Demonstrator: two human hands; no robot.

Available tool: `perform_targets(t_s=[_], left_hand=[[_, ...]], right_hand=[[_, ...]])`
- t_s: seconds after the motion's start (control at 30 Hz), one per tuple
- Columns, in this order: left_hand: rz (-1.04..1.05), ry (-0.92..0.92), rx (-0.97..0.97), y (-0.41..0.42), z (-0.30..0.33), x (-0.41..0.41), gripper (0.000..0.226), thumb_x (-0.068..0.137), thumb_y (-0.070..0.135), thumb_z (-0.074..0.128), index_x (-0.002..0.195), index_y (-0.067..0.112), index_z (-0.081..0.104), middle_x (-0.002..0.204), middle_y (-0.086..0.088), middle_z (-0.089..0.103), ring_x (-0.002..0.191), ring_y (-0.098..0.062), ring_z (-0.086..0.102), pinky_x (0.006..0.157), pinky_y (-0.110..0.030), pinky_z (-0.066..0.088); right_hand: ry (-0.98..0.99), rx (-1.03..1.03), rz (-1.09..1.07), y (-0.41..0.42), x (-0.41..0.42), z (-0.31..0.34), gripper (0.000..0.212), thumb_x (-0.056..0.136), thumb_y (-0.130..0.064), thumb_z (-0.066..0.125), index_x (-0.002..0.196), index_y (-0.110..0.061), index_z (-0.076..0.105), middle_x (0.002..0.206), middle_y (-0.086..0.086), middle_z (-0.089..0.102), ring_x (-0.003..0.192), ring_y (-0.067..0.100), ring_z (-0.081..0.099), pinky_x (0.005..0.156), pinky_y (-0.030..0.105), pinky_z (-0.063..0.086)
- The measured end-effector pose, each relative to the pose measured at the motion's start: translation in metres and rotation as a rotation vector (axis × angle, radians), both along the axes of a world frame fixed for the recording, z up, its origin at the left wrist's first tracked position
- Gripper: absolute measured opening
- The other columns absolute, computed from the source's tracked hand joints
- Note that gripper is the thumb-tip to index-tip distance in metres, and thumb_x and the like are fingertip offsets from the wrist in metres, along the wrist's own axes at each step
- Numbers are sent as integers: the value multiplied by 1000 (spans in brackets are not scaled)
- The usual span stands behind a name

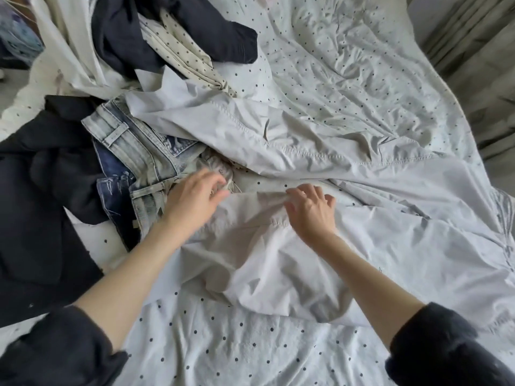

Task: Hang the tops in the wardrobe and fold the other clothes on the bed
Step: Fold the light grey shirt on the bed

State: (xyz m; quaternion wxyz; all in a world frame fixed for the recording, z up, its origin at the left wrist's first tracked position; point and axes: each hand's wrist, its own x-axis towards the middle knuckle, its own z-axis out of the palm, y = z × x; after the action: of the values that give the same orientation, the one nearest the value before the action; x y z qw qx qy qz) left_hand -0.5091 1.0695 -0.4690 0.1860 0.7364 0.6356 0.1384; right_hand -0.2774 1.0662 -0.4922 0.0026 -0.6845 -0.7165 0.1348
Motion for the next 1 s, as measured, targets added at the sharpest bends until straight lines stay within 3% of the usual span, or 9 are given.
perform_targets(t_s=[0.13,0.27,0.33,0.47,0.57,0.7,0.83,0.93,1.0], left_hand=[[47,304,-62,-52,-27,-10,43,79,19,72,118,11,57,109,-12,57,99,-32,56,78,-42,45],[155,438,-97,-69,-36,-41,32,68,-1,72,98,3,63,89,-19,60,82,-37,60,69,-44,50],[179,453,-134,-68,-35,-51,28,73,13,75,97,4,63,90,-17,61,86,-35,61,72,-44,50],[158,562,-186,-74,-37,-53,66,62,50,78,110,9,59,97,-12,60,92,-31,57,80,-41,39],[196,578,-173,-75,-42,-53,45,77,30,70,115,12,54,104,-9,59,98,-29,54,90,-40,35],[214,455,-103,-71,-27,-53,10,72,-1,67,80,3,63,77,-17,66,76,-33,62,78,-42,44],[272,422,30,-67,7,-76,9,75,5,54,76,5,64,67,-12,63,61,-29,59,77,-40,31],[354,473,200,-45,38,-94,21,76,13,44,74,9,64,61,-8,61,58,-28,54,74,-38,22],[354,472,337,-23,51,-95,15,81,11,51,76,9,65,63,-7,61,60,-28,53,74,-37,21]], right_hand=[[93,92,210,-29,-19,-1,42,92,-34,54,131,-18,54,133,9,52,126,27,44,106,45,26],[152,-25,384,-50,-48,-9,48,91,-39,55,134,-17,50,141,10,45,132,27,39,107,42,26],[128,-79,429,-57,-59,-16,55,91,-41,53,140,-19,41,148,9,36,138,25,31,109,41,22],[42,-120,428,-44,-70,-22,62,94,-43,44,148,-26,20,158,3,11,144,20,10,113,43,15],[5,-105,447,-20,-80,-17,61,96,-41,44,148,-26,18,158,1,8,145,20,7,114,47,9],[-43,-114,461,6,-91,-11,64,96,-42,42,150,-25,11,156,0,16,144,18,9,114,51,8],[139,-124,439,16,-105,-3,50,96,-40,45,142,-26,34,137,0,50,135,17,32,113,47,12],[201,6,430,32,-116,10,24,93,-35,50,108,-21,64,109,2,67,114,21,52,103,34,23],[181,21,390,45,-119,20,22,94,-32,50,95,-16,66,99,6,68,106,25,54,96,33,26]])
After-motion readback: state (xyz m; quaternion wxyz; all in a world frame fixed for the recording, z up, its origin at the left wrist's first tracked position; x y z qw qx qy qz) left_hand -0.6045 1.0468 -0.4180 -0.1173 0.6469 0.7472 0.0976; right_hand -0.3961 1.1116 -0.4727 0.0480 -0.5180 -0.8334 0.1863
